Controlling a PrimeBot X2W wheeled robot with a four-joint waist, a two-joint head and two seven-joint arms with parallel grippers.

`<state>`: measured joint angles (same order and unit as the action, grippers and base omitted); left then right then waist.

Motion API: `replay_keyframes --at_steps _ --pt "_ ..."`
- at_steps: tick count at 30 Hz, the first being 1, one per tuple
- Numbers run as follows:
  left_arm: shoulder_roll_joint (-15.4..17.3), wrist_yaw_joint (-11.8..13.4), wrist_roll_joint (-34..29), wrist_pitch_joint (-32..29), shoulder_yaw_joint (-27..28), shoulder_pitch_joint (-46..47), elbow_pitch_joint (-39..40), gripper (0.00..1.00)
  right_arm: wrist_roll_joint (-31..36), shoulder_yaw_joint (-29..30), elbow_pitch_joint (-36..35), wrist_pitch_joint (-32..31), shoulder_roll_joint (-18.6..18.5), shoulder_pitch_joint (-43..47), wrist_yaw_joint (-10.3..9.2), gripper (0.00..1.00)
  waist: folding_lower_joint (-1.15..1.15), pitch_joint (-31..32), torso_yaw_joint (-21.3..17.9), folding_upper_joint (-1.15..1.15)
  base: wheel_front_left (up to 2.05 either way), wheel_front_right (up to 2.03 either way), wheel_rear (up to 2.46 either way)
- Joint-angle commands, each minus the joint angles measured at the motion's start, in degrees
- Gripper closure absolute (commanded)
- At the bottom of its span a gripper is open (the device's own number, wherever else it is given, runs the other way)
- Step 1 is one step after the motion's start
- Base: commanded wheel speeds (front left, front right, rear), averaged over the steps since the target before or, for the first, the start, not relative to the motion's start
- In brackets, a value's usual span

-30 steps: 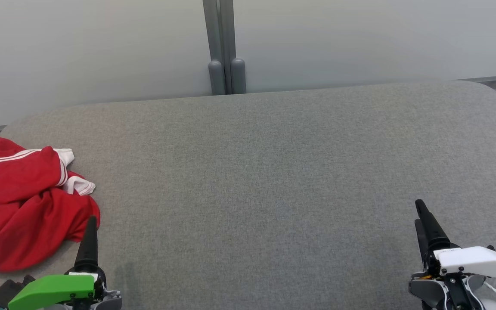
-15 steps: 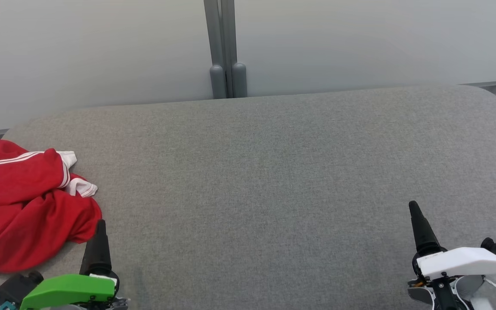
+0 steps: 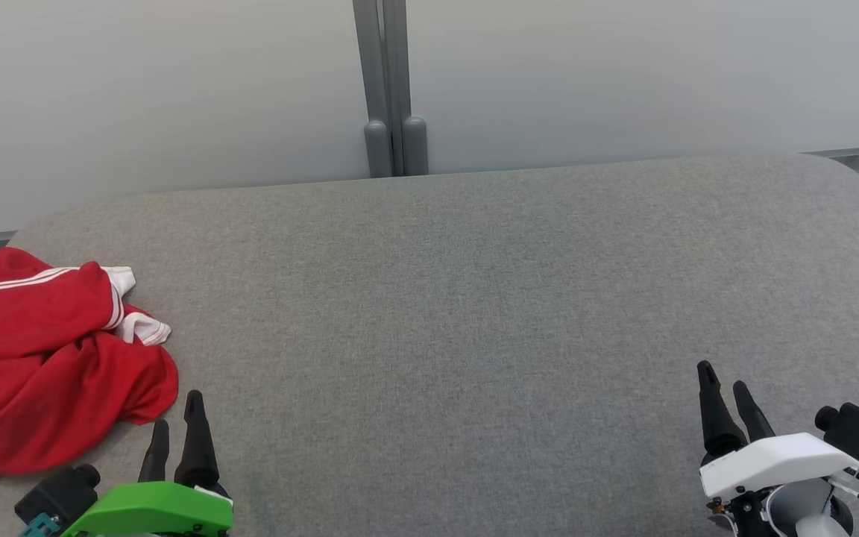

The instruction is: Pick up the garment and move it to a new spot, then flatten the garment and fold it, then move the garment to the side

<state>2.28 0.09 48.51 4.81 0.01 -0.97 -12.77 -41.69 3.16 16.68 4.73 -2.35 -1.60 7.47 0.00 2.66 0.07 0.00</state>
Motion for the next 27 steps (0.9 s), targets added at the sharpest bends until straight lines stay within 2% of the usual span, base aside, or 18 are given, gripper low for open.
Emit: replay_keyframes --at_steps 1,13,27 --pt "0.44 0.41 -2.62 0.64 -0.16 -0.30 0.71 0.00 2.44 -0.05 -0.28 0.72 -0.34 -1.32 0.02 0.00 0.00 0.10 0.03 0.00 0.00 0.00 0.00" --pt "0.51 1.09 -12.68 2.63 -1.04 -1.31 0.56 0.00 12.35 -1.00 0.54 2.74 -0.41 -1.45 0.02 0.00 0.00 0.58 0.10 0.00 0.00 0.00 0.00" --pt "0.59 0.34 -21.81 4.76 -2.41 -1.74 -0.32 0.00 22.78 -2.16 1.81 4.83 -0.48 -1.61 0.02 0.00 0.00 0.69 0.17 0.00 0.00 0.00 0.00"
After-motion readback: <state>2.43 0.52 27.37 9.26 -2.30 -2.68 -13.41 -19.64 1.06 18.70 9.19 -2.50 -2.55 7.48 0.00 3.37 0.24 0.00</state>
